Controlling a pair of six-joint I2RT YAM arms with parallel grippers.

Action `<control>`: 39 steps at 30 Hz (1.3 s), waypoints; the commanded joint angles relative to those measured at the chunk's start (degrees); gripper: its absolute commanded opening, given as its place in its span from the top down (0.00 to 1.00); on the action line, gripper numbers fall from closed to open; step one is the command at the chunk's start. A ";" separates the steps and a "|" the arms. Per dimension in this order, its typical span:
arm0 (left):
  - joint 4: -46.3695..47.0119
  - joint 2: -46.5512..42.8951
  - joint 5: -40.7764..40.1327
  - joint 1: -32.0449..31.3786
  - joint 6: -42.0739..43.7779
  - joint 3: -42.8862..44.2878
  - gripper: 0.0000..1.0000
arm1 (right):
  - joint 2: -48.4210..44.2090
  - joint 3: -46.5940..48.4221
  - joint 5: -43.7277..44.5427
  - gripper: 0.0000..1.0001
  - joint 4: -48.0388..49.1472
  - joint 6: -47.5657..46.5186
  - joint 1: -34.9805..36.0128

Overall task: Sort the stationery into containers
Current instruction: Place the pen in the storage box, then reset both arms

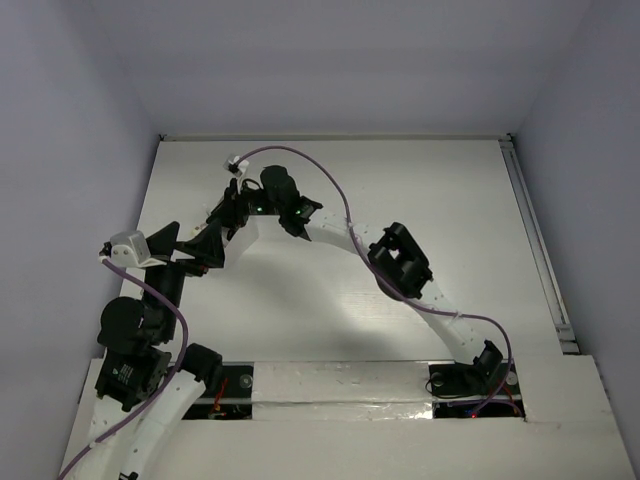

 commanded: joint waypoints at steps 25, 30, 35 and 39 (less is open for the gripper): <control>2.29 3.78 0.77 2.50 0.95 -0.25 0.01 | -41.75 -43.33 11.49 0.00 18.79 -7.54 0.41; 2.02 5.01 0.85 2.50 0.68 -0.16 0.01 | -58.55 -62.46 28.94 0.00 18.61 -12.55 0.41; 2.46 5.27 2.17 3.02 0.42 0.10 0.01 | -77.45 -77.00 51.19 0.00 19.14 -15.11 0.41; 3.60 3.35 4.45 3.02 -0.98 0.10 0.01 | -95.88 -86.23 78.57 0.00 17.56 -15.72 0.41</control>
